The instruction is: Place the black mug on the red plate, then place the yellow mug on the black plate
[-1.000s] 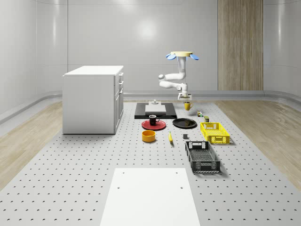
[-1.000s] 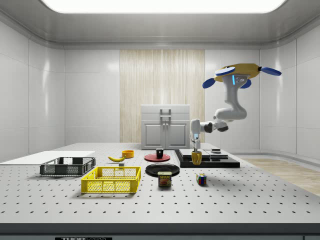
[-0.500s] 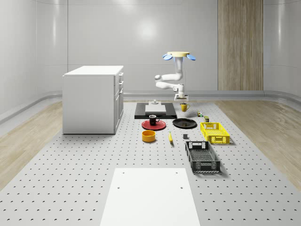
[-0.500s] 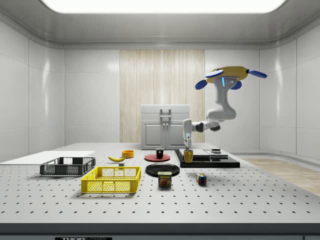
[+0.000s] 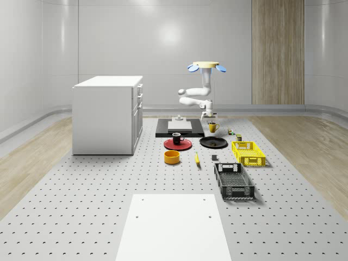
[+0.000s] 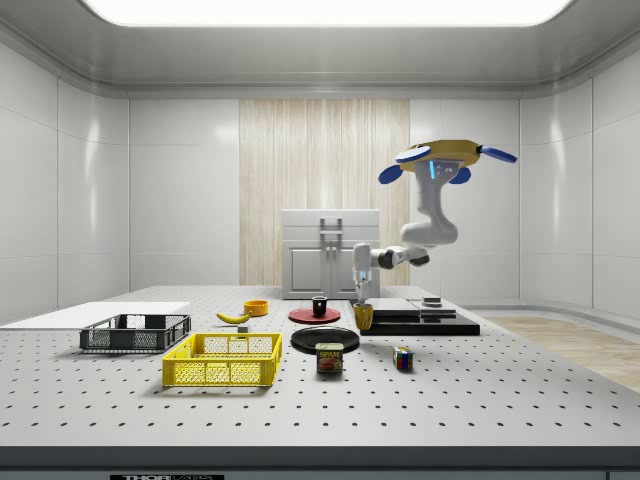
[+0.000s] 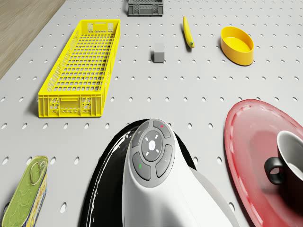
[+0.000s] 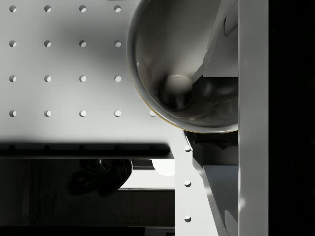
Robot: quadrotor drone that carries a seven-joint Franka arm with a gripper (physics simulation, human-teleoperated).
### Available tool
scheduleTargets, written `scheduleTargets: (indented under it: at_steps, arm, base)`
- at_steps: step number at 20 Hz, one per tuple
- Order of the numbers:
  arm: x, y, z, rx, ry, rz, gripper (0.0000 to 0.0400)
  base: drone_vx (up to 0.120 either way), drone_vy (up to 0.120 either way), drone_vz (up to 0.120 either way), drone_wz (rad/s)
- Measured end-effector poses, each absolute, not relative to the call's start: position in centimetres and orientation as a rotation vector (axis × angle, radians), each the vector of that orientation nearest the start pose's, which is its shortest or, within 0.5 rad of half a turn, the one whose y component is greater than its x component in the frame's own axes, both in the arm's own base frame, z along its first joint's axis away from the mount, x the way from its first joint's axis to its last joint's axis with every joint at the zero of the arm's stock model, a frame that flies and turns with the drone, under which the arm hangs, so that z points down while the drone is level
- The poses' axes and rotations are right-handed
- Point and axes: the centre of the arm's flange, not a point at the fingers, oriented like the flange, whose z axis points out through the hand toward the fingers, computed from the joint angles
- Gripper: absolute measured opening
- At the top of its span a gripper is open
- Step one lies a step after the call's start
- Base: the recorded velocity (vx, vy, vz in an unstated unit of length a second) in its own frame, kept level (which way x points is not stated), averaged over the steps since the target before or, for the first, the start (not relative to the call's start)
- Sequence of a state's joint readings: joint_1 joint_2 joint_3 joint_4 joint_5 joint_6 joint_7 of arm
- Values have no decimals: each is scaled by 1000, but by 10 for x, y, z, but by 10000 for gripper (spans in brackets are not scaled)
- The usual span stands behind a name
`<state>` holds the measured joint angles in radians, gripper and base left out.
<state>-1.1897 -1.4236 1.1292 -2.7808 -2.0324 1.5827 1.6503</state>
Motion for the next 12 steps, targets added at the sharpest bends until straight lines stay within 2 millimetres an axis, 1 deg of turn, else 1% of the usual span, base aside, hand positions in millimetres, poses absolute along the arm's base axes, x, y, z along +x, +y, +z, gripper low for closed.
scheduleTargets:
  at_steps: [4, 6, 12]
  arm:
    - [317, 2, 563, 1, -2, 786, 110]
    - [317, 2, 563, 1, -2, 786, 110]
    - [317, 2, 563, 1, -2, 786, 110]
  base:
    - [120, 0, 0, 0]
    - [120, -100, 0, 0]
    - [120, 0, 0, 0]
